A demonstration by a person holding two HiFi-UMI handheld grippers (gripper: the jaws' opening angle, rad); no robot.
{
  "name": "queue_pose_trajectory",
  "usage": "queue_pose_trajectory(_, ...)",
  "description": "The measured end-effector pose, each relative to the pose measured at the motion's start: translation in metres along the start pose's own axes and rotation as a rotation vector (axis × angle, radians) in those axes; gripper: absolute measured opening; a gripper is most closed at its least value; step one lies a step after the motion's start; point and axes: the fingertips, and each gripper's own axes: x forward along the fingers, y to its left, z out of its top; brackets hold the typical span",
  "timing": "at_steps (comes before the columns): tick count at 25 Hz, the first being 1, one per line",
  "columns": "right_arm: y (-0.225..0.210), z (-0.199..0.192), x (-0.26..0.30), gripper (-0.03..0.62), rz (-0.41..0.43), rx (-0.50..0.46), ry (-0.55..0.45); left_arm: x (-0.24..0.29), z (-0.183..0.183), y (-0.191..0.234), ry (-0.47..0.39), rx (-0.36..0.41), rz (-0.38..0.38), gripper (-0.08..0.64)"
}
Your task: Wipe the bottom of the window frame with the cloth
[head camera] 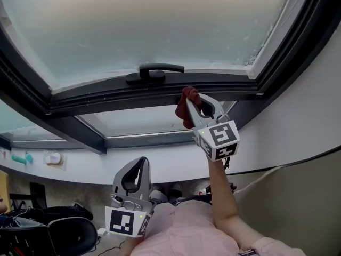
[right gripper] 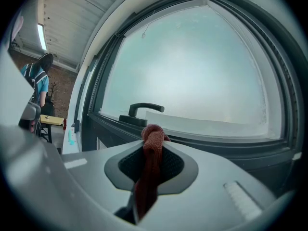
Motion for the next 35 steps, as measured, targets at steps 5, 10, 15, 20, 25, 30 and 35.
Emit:
queue_pose_trajectory(5, -0.005, -0.002, -0.003, 0.052, -0.003, 0.001, -0.002, 0.002, -0.003, -0.003, 0.002, -0.001, 0.0, 0.0)
queue_pose_trajectory(10, -0.007, -0.002, -0.005, 0.052, -0.003, 0.005, -0.003, 0.004, -0.003, -0.004, 0.004, 0.001, 0.002, 0.0)
queue_pose_trajectory(15, -0.015, -0.004, -0.009, 0.052, -0.016, 0.013, -0.007, 0.007, -0.003, -0.005, 0.004, 0.001, 0.0, 0.0)
queue_pose_trajectory(20, -0.023, -0.006, -0.014, 0.052, -0.032, 0.019, -0.007, 0.01, -0.002, -0.008, 0.001, 0.004, -0.004, 0.0)
queue_pose_trajectory(25, -0.03, -0.008, -0.018, 0.052, -0.046, 0.025, -0.006, 0.013, -0.002, -0.009, 0.003, 0.003, -0.009, 0.0)
queue_pose_trajectory(30, -0.033, -0.008, -0.02, 0.052, -0.048, 0.028, -0.007, 0.016, -0.002, -0.01, 0.002, 0.005, -0.011, 0.0)
queue_pose_trajectory(35, -0.034, -0.008, -0.02, 0.052, -0.038, 0.031, -0.01, 0.018, -0.003, -0.01, 0.002, 0.005, -0.008, 0.0)
